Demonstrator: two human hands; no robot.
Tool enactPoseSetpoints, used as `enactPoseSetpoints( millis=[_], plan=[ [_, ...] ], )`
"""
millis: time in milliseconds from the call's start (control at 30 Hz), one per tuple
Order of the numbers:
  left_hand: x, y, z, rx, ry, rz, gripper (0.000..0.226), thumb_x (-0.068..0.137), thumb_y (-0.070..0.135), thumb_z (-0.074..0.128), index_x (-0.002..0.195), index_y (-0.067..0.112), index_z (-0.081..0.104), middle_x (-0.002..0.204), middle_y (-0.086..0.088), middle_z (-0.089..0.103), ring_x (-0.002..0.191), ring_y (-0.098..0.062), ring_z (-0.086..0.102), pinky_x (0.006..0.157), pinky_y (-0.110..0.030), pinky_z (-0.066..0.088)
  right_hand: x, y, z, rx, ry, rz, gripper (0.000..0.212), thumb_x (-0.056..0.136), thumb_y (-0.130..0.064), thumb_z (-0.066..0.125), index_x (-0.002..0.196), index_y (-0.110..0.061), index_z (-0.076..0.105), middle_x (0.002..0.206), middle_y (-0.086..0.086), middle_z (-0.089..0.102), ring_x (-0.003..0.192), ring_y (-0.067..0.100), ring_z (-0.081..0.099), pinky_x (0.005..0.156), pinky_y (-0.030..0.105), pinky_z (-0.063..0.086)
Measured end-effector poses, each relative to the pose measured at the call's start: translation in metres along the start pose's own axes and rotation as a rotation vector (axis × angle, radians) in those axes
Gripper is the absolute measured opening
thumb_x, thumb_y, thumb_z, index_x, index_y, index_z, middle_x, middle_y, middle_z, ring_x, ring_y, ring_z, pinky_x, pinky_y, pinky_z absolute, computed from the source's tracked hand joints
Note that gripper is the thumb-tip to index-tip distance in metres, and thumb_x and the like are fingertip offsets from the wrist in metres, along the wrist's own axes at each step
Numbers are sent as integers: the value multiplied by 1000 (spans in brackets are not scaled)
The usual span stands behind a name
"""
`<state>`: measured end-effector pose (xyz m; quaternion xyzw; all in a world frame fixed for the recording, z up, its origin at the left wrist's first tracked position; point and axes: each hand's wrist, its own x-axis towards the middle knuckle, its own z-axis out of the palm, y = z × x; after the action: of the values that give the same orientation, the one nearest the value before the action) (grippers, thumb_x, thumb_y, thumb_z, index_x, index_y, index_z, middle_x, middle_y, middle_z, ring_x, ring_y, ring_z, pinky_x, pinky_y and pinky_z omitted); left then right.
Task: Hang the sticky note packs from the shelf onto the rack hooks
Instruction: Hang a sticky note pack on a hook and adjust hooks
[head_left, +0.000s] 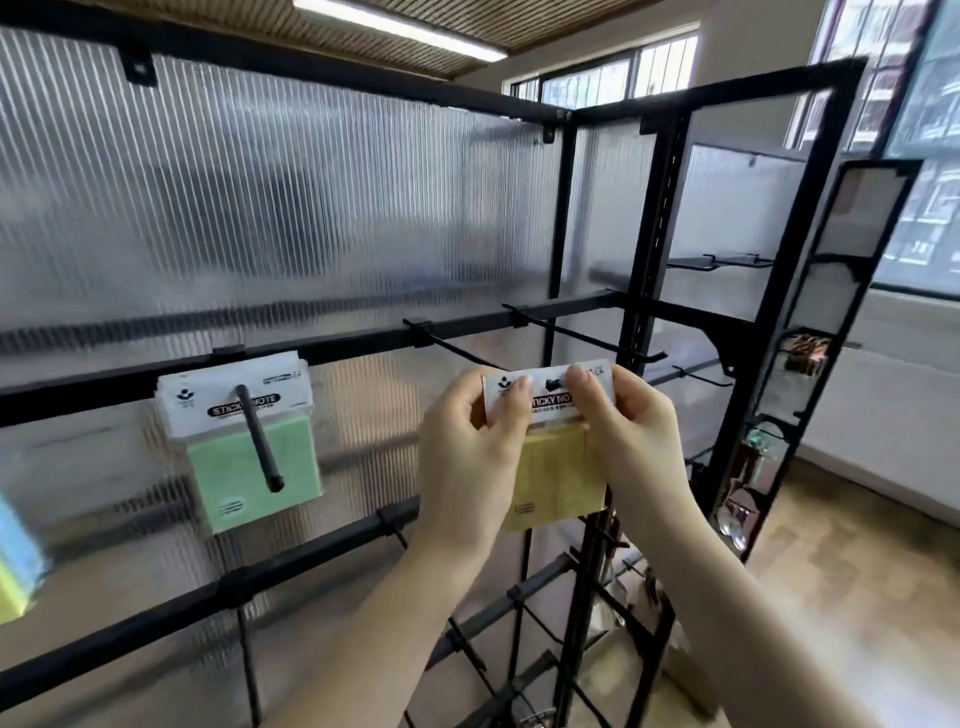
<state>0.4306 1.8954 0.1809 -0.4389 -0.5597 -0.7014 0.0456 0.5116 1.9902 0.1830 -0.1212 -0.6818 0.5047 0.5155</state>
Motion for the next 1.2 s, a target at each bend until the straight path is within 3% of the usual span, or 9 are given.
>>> enactPoseSetpoints(
  millis=[167,267,400,533,633,767,933,1067,1200],
  plan=[
    [2,-17,-2,30,-6,20,30,94,33,53,82,6,58,72,-12,56,67,-25,54,59,-31,45,6,18,8,25,-59,-2,22,87,-40,59,68,-31,66,65,-11,65,60,2,59,56,14,45],
    [4,-25,-5,39,60,16,22,91,36,55,86,14,55,74,-6,57,67,-18,54,58,-21,44,14,31,13,6,-79,0,23,86,-44,58,79,-24,66,69,-10,64,65,4,57,59,17,45],
    [13,-41,-10,39,134,-28,22,86,42,58,97,24,54,81,6,58,72,-6,56,65,-12,43,26,49,21,23,-94,26,41,78,-52,59,88,-13,63,72,-2,60,66,10,54,56,23,47],
    [24,-59,-15,67,194,-64,32,81,47,58,101,23,54,90,6,62,79,1,59,70,-9,44,43,69,30,20,-155,44,26,83,-39,62,90,-14,62,78,-8,62,67,-5,56,64,9,44],
    [31,-73,-18,98,229,-99,43,77,53,56,104,19,54,94,9,62,84,7,58,73,-5,42,56,85,36,33,-222,85,9,91,-24,62,90,-16,61,73,-12,62,65,-8,58,64,9,45],
    [38,-90,-21,135,265,-166,40,79,51,55,102,18,52,93,3,59,82,6,57,71,-9,46,67,99,43,72,-282,101,12,91,-29,59,91,-17,61,75,-13,65,67,-7,59,62,11,47],
    [43,-102,-24,196,317,-221,56,76,58,55,110,15,54,101,1,60,94,-9,58,73,-11,46,73,111,54,91,-359,127,16,92,-33,57,89,-18,58,77,-10,60,63,-10,55,59,9,44],
    [47,-104,-23,248,366,-258,47,79,55,56,107,17,52,98,5,60,91,-5,58,71,-8,45,79,117,61,81,-411,175,10,94,-33,56,93,-23,58,85,-7,63,66,-9,59,59,12,48],
    [49,-107,-23,316,418,-287,32,89,41,59,104,14,54,91,9,58,82,2,54,62,-1,40,81,122,65,27,-484,231,10,95,-30,56,89,-22,56,84,-6,61,72,4,58,68,21,50]
  ],
)
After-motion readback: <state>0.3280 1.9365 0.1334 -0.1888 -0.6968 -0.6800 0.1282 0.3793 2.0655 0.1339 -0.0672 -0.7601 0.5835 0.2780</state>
